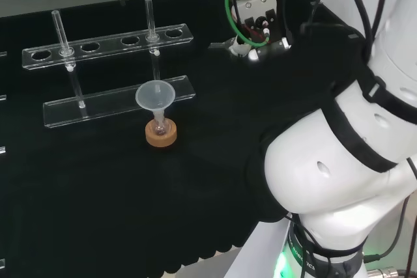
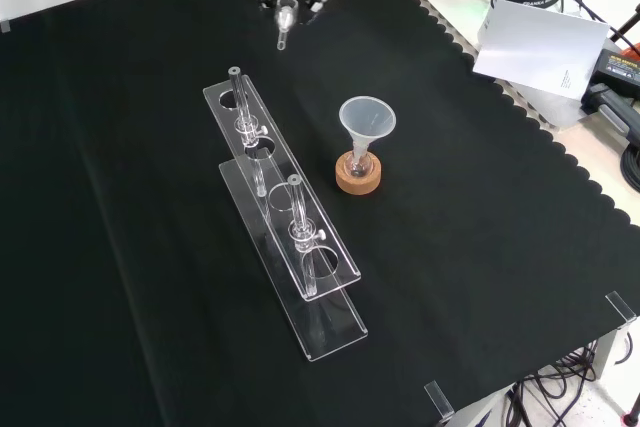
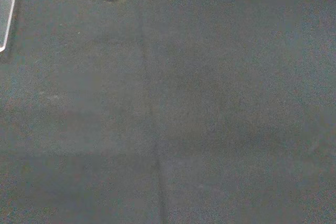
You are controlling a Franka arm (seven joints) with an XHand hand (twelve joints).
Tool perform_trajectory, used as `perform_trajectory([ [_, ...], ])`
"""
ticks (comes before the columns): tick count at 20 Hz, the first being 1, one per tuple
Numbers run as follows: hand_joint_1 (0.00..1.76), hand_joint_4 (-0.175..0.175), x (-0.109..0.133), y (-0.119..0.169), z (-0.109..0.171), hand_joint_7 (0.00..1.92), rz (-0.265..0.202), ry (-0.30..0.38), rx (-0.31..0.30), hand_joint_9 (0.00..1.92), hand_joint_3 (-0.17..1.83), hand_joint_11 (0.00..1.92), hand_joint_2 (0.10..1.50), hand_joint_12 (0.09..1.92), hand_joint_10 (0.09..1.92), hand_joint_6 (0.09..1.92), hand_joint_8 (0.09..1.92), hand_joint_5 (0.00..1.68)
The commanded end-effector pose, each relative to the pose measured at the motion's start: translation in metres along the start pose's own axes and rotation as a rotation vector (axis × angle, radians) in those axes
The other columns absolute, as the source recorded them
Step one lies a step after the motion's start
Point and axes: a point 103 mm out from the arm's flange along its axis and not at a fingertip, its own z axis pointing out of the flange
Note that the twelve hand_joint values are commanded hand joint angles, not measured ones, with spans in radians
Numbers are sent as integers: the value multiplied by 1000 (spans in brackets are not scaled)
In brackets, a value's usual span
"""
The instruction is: Pour all the NaCl from the weighing funnel into the round-bottom flask.
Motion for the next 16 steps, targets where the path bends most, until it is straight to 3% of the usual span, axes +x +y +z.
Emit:
perform_trajectory([
  [1,1118,175,31,-44,-4,804,-35,-61,5,1177,-175,969,1047,960,222,401,583,1352],
  [7,1119,175,61,-67,-3,804,-74,-79,11,1179,-175,969,1046,957,218,397,583,1354],
  [16,1119,175,80,-71,-6,804,-118,-101,24,1180,-175,973,1045,954,213,392,584,1357],
])
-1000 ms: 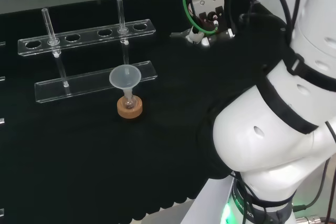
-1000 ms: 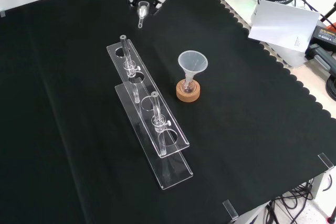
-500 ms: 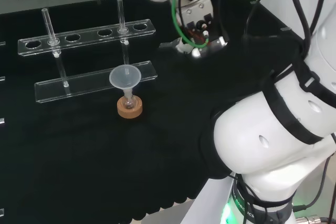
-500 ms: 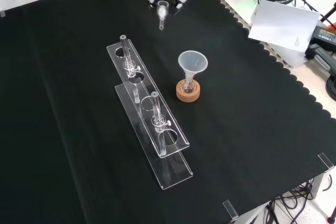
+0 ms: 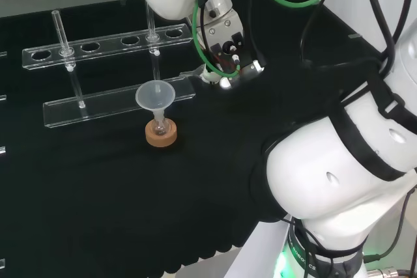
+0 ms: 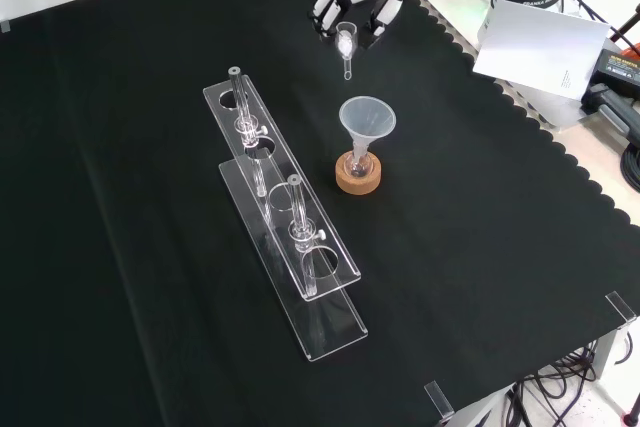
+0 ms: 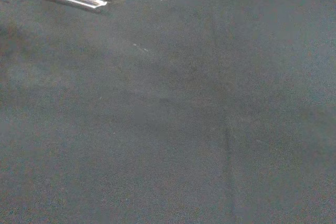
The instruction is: Pour all the NaCl from the weighing funnel into the round-bottom flask.
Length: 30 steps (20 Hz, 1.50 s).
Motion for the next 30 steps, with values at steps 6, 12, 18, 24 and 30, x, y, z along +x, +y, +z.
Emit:
perform_trajectory([
  [6,1120,175,13,-3,-13,803,-38,-39,-9,1179,-175,974,1045,951,209,388,584,1359],
  [12,1119,175,21,-7,-17,803,-50,-94,-6,1178,-175,972,1045,949,204,384,584,1361],
  [18,1119,175,26,-7,-20,798,-50,-143,4,1173,-175,961,1045,945,198,381,582,1362],
  [24,1119,175,24,-5,-21,793,-48,-150,8,1170,-175,955,1044,946,193,379,581,1363],
  [30,1119,175,28,-5,-25,790,-43,-186,13,1168,-175,949,1045,947,189,378,580,1364],
])
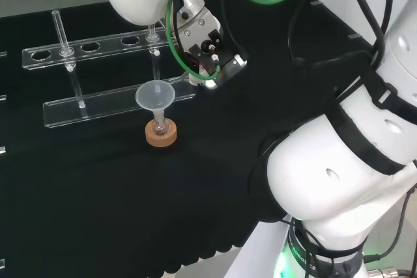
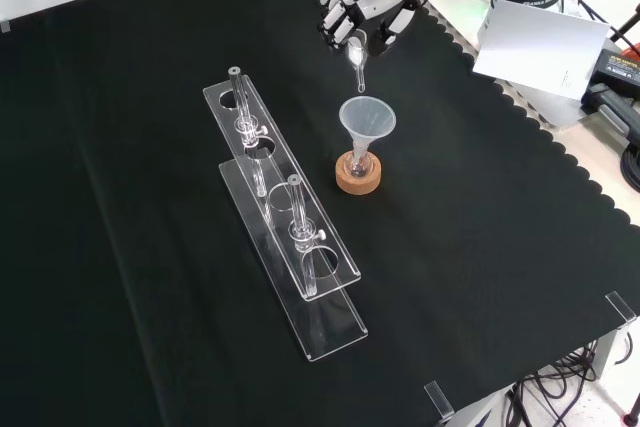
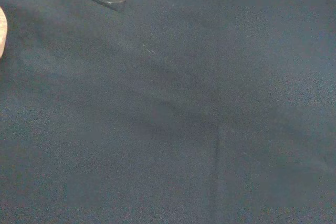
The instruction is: Pour all the NaCl from the weighing funnel into the round-bottom flask.
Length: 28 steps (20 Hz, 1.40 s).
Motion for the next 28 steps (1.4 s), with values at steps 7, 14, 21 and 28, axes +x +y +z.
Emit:
perform_trajectory([
  [7,1119,175,5,0,-8,786,1,-51,4,1167,-175,943,1044,949,185,377,579,1364],
  [14,1119,175,6,1,-10,781,-3,-81,17,1164,-175,938,1044,952,181,376,578,1365],
  [21,1119,175,6,2,-11,772,-7,-95,33,1164,-175,940,1045,957,179,376,576,1365],
  [28,1119,175,12,0,-19,765,-7,-135,24,1165,-175,944,1045,959,176,376,577,1365],
])
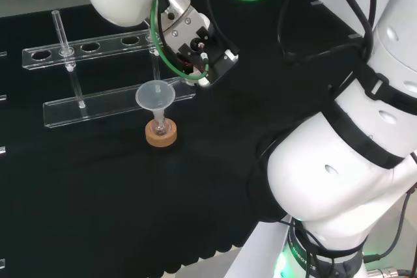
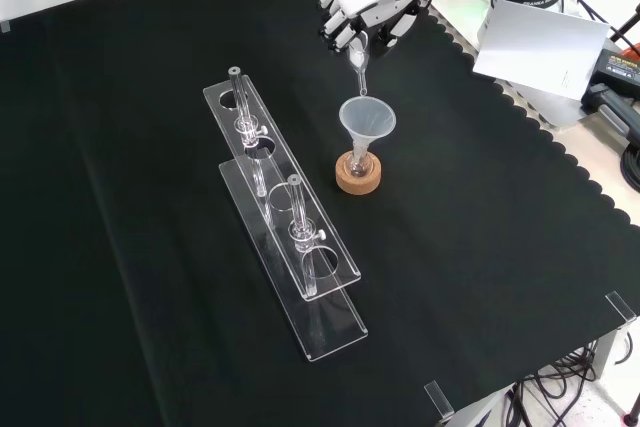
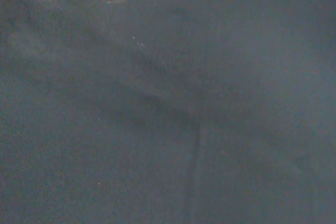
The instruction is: Pour all the NaCl from the weighing funnel into the round-bottom flask.
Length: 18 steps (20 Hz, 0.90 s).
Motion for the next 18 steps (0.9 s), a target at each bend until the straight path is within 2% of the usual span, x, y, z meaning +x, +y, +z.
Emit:
perform_trajectory([
  [1,1119,175,4,0,-8,765,-2,-33,-6,1165,-175,944,1045,959,176,376,577,1365],
  [18,1119,175,13,1,-13,753,-1,-101,3,1167,-175,951,1044,958,171,377,578,1364],
])
